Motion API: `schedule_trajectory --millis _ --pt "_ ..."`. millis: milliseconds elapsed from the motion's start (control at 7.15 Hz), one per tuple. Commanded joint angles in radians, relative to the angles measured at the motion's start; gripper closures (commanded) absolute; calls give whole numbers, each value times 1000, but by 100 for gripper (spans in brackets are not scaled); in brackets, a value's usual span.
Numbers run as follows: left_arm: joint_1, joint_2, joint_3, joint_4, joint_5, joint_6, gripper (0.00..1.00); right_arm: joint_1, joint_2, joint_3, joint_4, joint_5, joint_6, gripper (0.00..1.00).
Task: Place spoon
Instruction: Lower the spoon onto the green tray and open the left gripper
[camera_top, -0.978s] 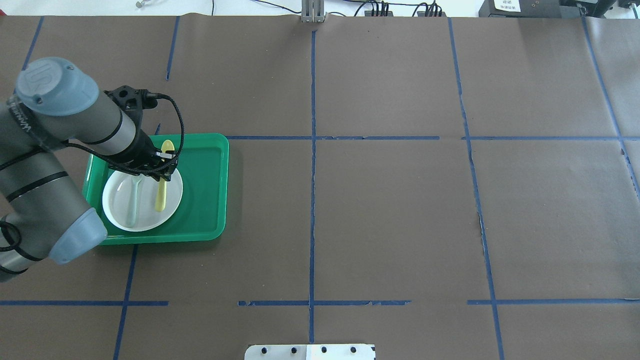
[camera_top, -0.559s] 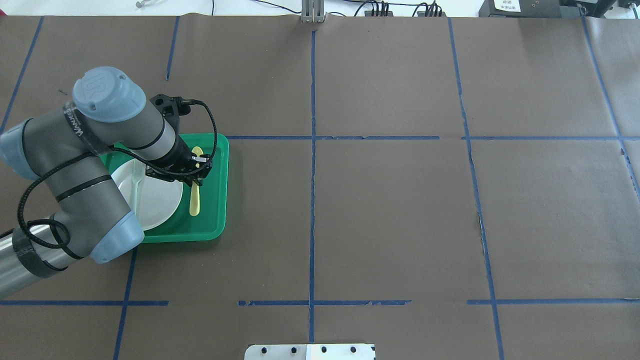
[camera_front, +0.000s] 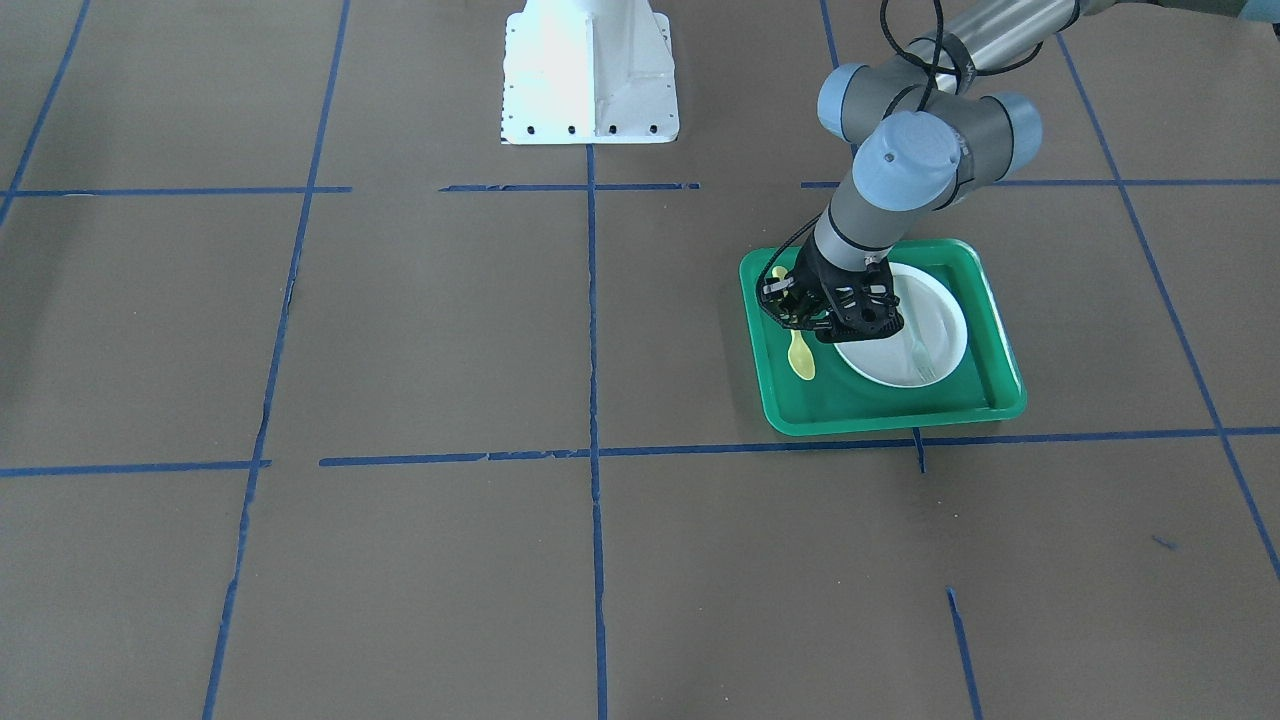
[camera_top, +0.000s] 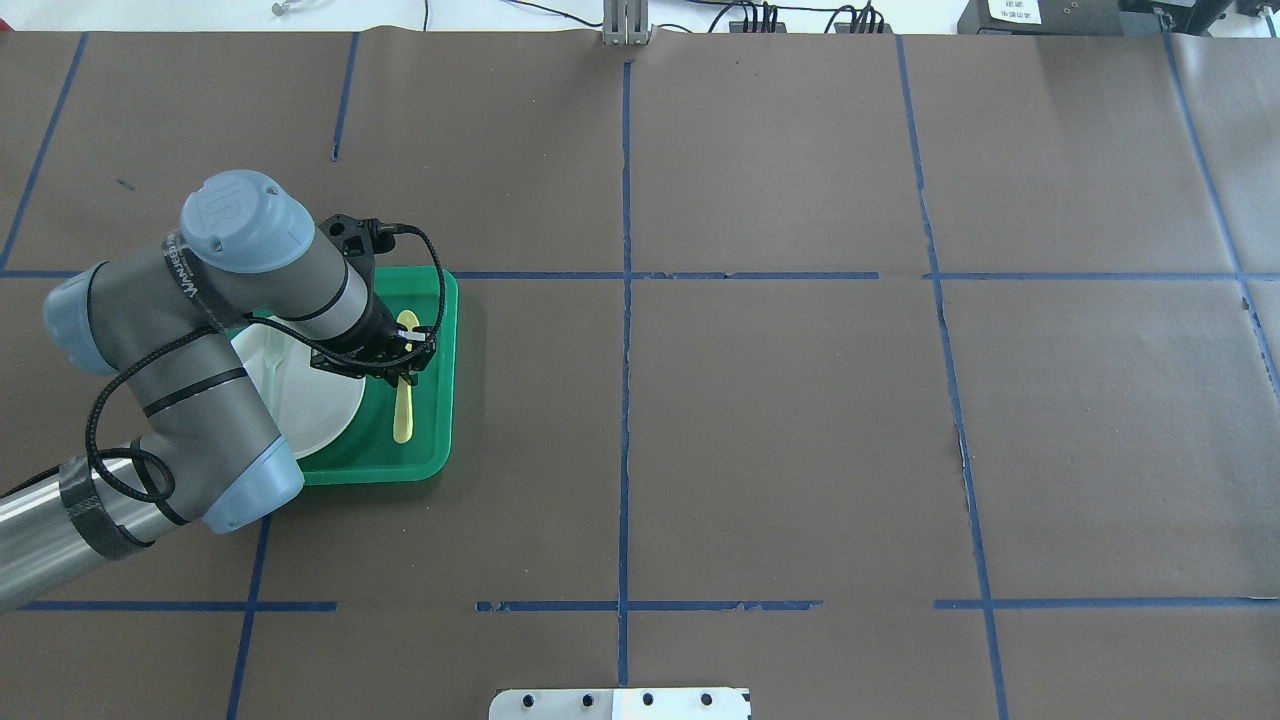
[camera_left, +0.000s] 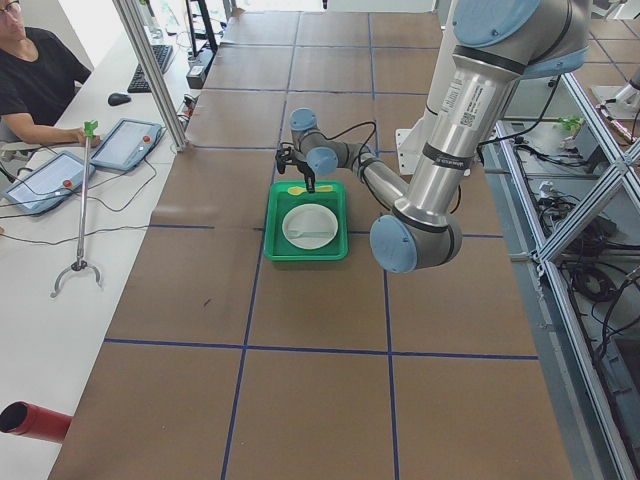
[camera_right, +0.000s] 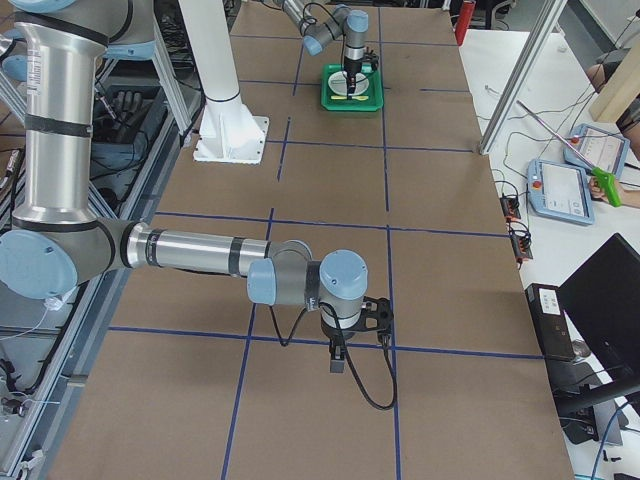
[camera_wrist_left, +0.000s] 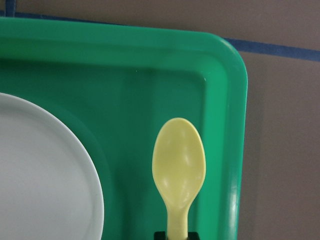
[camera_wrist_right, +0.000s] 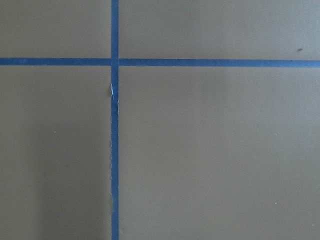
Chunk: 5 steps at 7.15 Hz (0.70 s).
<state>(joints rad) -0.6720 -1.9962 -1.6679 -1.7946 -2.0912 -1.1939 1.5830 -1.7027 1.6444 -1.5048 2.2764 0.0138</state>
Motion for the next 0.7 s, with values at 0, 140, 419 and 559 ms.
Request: schedule_trajectory --millis 0,140,419,559 --pt "2 8 4 -3 3 5 100 0 0 0 0 0 0 0" --pt "2 10 8 -5 3 5 100 0 0 0 0 0 0 0" --pt "11 10 16 -3 3 5 100 0 0 0 0 0 -2 0" --pt "11 10 17 -5 3 5 100 0 0 0 0 0 0 0"
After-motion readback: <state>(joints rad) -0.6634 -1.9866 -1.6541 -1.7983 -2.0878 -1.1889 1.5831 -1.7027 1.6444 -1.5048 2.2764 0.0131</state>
